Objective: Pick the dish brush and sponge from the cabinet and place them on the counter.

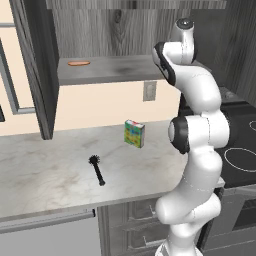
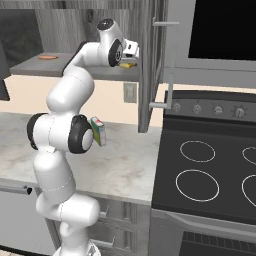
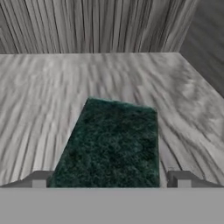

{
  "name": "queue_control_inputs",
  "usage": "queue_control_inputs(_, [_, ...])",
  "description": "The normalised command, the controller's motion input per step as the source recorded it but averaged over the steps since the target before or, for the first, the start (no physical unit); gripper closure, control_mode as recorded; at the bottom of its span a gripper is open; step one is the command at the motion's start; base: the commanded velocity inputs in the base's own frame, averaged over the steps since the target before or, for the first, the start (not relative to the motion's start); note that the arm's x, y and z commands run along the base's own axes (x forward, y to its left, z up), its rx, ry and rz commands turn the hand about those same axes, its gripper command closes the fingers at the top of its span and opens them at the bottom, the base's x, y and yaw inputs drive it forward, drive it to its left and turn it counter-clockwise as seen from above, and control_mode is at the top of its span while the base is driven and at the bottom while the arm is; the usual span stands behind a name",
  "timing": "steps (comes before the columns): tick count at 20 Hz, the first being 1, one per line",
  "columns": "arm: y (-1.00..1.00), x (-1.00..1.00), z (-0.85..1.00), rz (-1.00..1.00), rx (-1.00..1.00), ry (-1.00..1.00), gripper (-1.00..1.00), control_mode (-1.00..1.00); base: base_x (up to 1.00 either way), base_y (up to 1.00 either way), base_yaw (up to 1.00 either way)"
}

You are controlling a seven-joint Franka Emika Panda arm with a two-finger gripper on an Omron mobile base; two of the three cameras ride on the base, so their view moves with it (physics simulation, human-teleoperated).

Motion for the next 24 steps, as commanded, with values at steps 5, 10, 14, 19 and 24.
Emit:
queue_control_inputs(5, [-0.07, 0.21, -0.17, 0.00, 0.00, 0.04, 1.00, -1.00, 0.00, 0.00, 0.00])
queue_control_inputs(10, [-0.15, 0.01, -0.11, 0.00, 0.00, 0.01, 1.00, -1.00, 0.00, 0.00, 0.00])
queue_control_inputs(14, [-0.02, -0.17, -0.03, 0.01, 0.00, 0.00, 1.00, -1.00, 0.00, 0.00, 0.00])
queue_control_inputs(19, [0.04, -0.62, -0.04, 0.01, 0.01, 0.00, 1.00, -1.00, 0.00, 0.00, 0.00])
queue_control_inputs(24, [0.07, -0.82, 0.00, 0.01, 0.01, 0.00, 1.00, -1.00, 0.00, 0.00, 0.00])
